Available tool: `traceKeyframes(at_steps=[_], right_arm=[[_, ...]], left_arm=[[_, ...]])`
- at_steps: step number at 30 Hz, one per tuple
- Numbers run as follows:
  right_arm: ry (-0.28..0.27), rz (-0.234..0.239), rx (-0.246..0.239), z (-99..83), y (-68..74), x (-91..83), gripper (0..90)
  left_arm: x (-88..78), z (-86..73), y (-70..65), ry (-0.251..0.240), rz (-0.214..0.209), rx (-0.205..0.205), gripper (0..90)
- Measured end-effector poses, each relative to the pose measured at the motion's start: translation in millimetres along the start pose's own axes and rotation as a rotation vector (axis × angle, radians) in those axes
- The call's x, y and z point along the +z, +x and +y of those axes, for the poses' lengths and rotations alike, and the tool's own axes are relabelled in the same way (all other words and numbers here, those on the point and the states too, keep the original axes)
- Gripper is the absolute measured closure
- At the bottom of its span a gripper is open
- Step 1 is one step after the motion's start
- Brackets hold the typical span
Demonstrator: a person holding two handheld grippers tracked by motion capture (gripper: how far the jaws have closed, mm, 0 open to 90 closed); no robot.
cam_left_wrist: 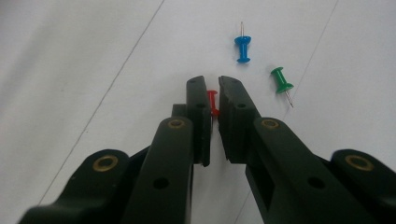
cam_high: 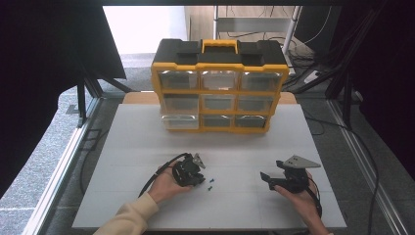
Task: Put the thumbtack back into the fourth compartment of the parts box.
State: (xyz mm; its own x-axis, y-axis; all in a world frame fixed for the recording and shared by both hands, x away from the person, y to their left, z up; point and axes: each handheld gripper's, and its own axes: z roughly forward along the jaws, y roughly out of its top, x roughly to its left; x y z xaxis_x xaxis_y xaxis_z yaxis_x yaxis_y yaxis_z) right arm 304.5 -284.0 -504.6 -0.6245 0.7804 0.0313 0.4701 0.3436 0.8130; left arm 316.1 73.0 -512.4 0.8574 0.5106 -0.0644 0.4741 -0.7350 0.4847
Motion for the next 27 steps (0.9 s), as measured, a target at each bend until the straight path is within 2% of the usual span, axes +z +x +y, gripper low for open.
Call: traceKeyframes(at_steps=[2,5,8,12,14,15,16,17,19,21,22,26,27], right_arm=[[0.002,-0.005,0.000,0.0,0.0,-0.3,19.8],[-0.005,-0.005,0.002,0.0,-0.4,-0.8,19.8],[-0.004,-0.005,0.002,-0.2,-0.6,-0.7,19.8],[-0.006,-0.006,0.003,-0.1,-0.8,-0.8,19.8],[-0.006,-0.006,0.003,-0.1,-0.8,-0.8,19.8],[-0.005,-0.009,0.003,-0.2,-0.7,-0.8,19.8],[-0.005,-0.010,0.003,-0.1,-0.6,-0.8,19.8],[-0.005,-0.010,0.003,-0.1,-0.6,-0.8,19.8],[-0.006,-0.012,0.003,0.0,-0.4,-0.8,19.8],[-0.006,-0.013,0.004,0.0,-0.5,-0.8,19.8],[-0.005,-0.014,0.006,0.1,-0.7,-0.7,19.7],[-0.005,-0.015,0.005,0.0,-0.8,-0.7,19.7],[-0.006,-0.014,0.006,0.0,-1.1,-0.8,19.8]], left_arm=[[-3.1,-1.3,1.1,-0.014,-0.007,-0.007,83.0],[-16.7,-7.6,7.0,-0.085,-0.033,-0.052,83.0],[-23.6,-11.1,9.8,-0.112,-0.034,-0.061,83.0],[-42.6,-19.3,14.3,-0.215,-0.049,-0.107,83.0],[-46.4,-21.0,15.0,-0.233,-0.050,-0.115,83.0],[-52.9,-24.0,16.6,-0.275,-0.053,-0.126,83.0],[-56.2,-25.3,17.7,-0.294,-0.061,-0.132,83.0],[-56.2,-25.3,17.7,-0.294,-0.061,-0.132,83.0],[-65.6,-28.2,20.1,-0.339,-0.055,-0.140,83.0],[-68.1,-28.8,20.7,-0.359,-0.057,-0.147,83.0],[-73.0,-29.6,21.3,-0.385,-0.044,-0.149,83.0],[-80.4,-29.4,20.9,-0.417,-0.029,-0.147,83.0],[-85.7,-28.8,20.1,-0.440,-0.022,-0.143,83.0]])
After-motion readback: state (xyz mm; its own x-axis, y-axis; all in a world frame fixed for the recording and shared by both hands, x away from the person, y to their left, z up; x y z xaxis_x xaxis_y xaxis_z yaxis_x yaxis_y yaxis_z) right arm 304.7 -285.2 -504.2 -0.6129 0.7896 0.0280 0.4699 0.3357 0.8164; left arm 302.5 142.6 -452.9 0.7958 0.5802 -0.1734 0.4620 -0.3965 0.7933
